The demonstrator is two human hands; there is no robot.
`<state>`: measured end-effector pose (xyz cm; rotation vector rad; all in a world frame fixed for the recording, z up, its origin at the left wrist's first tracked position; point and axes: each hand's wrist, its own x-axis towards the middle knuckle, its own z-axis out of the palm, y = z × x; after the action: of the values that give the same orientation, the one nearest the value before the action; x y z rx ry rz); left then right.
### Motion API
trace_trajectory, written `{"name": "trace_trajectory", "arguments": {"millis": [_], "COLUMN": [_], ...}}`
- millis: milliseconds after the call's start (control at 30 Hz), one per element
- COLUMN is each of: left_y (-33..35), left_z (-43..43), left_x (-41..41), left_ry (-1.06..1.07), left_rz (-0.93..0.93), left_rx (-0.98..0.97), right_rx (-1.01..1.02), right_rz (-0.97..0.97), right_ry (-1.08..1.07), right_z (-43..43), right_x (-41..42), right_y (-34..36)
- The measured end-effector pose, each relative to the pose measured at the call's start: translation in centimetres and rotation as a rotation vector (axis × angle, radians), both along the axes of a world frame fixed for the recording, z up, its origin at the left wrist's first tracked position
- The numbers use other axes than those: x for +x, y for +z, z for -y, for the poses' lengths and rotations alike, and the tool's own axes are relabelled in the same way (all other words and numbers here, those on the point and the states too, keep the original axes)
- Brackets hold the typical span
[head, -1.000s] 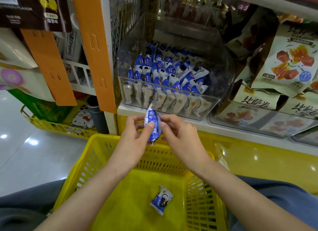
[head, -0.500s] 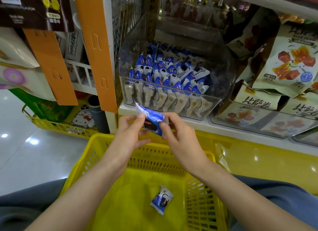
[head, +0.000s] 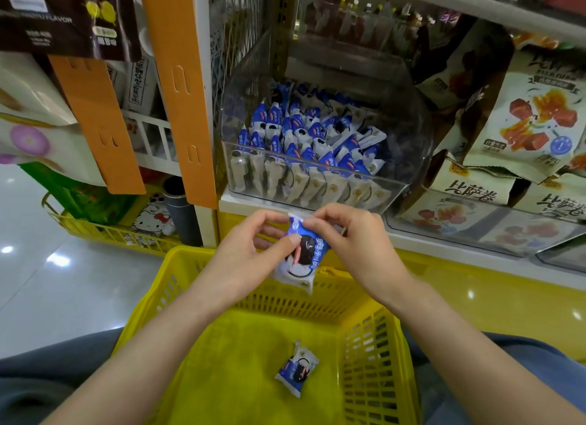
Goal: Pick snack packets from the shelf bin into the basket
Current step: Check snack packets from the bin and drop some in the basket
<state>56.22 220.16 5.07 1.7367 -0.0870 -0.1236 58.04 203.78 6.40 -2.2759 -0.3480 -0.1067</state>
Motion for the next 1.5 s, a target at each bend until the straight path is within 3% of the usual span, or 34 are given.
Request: {"name": "trace_trajectory", "arguments": {"millis": [100, 367, 533, 600, 767, 900, 1033, 1167, 1500], "left_y": [0.3, -0.2, -0.1, 0.0, 0.0, -0.4, -0.7, -0.3, -0.7], "left_z": [0.0, 0.0, 0.2, 0.2, 0.6, 0.3, 0.3, 0.3, 0.7], "left_x": [-0.1, 0.1, 0.1, 0.1, 0.0, 0.2, 0.3, 0.3, -0.3], "left_ry": [-0.013, 0.121, 0.146, 0.136, 0.086, 0.170, 0.242, 0.192, 0.132], "left_rz": [0.070, 0.047, -0.146, -0.149, -0.179, -0.124, -0.149, -0.212, 0.044], "left_rx": [0.017, -0.046, -0.213, -0.216, -0.196, -0.145, -0.207, -0.378, -0.189], "right_rx": [-0.091, 0.158, 0.023, 0.028, 0.357, 0.615, 0.503, 0.610, 0.519], "right_rz": [0.028, -0.099, 0.161, 0.168, -0.131, -0.382, -0.467, -0.575, -0.613], "right_ry": [0.087, 0.015, 0.053, 0.026, -0.160, -0.170, -0.075, -0.066, 0.037], "right_z": [-0.2, -1.1, -1.3, -1.2, -1.2, -1.6, -2.4, -2.0, -2.3], "right_x": [-0.4, -0.7, -1.1, -1.1, -0.4, -0.6, -1.2, -1.2, -1.8], "right_y": [0.1, 0.1, 0.1, -0.3, -0.5, -0.5, -1.1, -1.1, 0.0]}}
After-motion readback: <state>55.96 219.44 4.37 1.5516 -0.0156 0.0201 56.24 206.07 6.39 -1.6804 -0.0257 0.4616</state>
